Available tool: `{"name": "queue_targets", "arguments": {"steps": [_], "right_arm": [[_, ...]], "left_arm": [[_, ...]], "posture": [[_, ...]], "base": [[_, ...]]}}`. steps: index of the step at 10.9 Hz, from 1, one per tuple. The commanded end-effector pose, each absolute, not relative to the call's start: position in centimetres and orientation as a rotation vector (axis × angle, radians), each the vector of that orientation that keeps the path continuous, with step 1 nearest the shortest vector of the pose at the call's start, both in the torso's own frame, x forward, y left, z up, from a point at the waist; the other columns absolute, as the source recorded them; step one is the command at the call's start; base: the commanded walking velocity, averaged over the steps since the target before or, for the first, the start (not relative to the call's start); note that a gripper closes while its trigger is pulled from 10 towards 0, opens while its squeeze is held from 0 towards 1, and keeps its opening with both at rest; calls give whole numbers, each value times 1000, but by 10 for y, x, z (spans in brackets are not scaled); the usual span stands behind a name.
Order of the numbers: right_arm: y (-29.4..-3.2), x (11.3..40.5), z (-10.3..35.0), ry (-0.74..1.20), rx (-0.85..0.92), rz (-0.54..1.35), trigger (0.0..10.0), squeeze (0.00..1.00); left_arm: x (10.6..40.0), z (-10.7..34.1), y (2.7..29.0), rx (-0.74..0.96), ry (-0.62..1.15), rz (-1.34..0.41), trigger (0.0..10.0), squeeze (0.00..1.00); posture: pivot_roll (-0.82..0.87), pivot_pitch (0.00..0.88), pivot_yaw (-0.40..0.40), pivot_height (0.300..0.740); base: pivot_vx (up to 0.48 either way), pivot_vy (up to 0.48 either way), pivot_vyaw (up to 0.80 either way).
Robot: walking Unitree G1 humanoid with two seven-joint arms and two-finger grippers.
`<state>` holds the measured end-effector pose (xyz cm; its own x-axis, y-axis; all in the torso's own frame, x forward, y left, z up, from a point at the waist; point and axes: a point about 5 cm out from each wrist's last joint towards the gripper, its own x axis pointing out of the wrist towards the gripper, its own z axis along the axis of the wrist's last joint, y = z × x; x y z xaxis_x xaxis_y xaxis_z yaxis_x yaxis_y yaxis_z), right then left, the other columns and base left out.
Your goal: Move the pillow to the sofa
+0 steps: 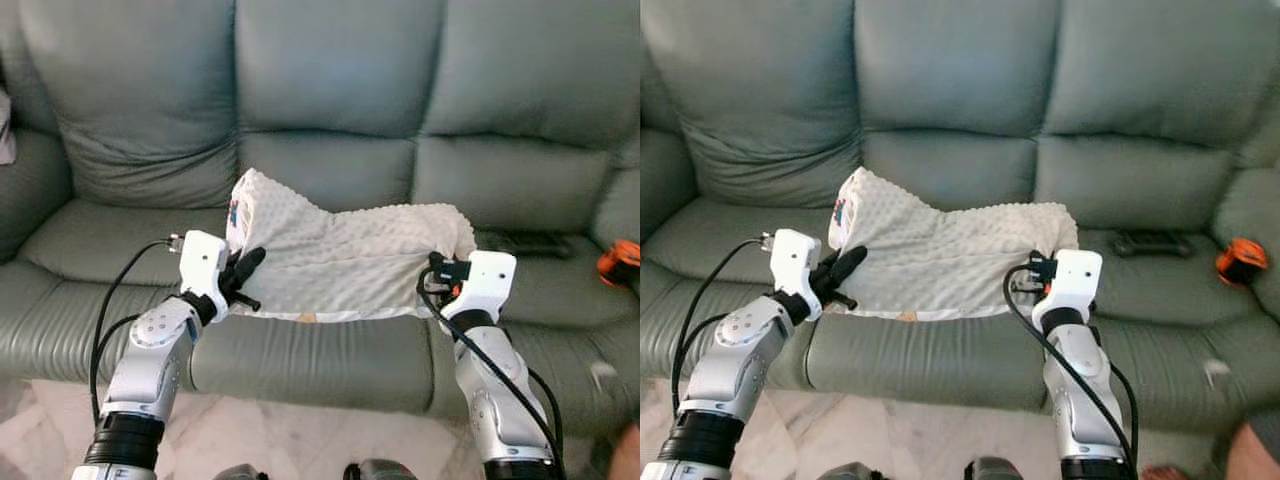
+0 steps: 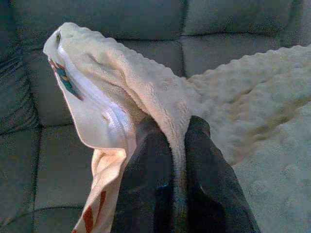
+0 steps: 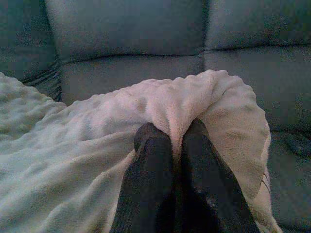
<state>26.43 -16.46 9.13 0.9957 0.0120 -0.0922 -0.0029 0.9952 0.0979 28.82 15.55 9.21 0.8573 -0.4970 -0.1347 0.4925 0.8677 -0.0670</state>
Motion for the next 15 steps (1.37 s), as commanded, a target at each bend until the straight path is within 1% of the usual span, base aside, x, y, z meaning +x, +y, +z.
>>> {"name": "queue_targets", "arguments": {"steps": [1, 2, 5, 7, 10, 14, 15], "right_arm": [[-163, 266, 94, 77, 102, 13, 10000, 0], [-163, 266, 94, 78, 102, 13, 10000, 0], [-161, 264, 92, 87, 104, 13, 10000, 0], [-160, 261, 90, 98, 109, 8, 10000, 0], [-156, 256, 86, 115, 121, 2, 10000, 0], [-151, 262, 90, 106, 132, 23, 10000, 0], [-151, 263, 90, 106, 133, 25, 10000, 0]], "left_arm": [[290, 102, 150, -14, 103, -558, 10000, 0], [289, 102, 150, -18, 109, -556, 10000, 0], [288, 100, 152, -5, 123, -560, 10000, 0], [285, 98, 152, 18, 136, -574, 10000, 0], [282, 92, 160, 45, 159, -546, 10000, 0], [289, 91, 166, 63, 158, -499, 10000, 0], [289, 90, 167, 63, 157, -496, 10000, 0]], "posture": [[-71, 31, -9, 740], [-71, 31, -9, 740], [-68, 39, -7, 740], [-70, 67, -3, 740], [-71, 105, -2, 740], [-70, 114, -12, 665], [-70, 115, -13, 640]], "base": [[0, 0, 0], [255, 0, 0], [0, 0, 0], [0, 0, 0], [0, 0, 0], [0, 0, 0], [0, 0, 0]]}}
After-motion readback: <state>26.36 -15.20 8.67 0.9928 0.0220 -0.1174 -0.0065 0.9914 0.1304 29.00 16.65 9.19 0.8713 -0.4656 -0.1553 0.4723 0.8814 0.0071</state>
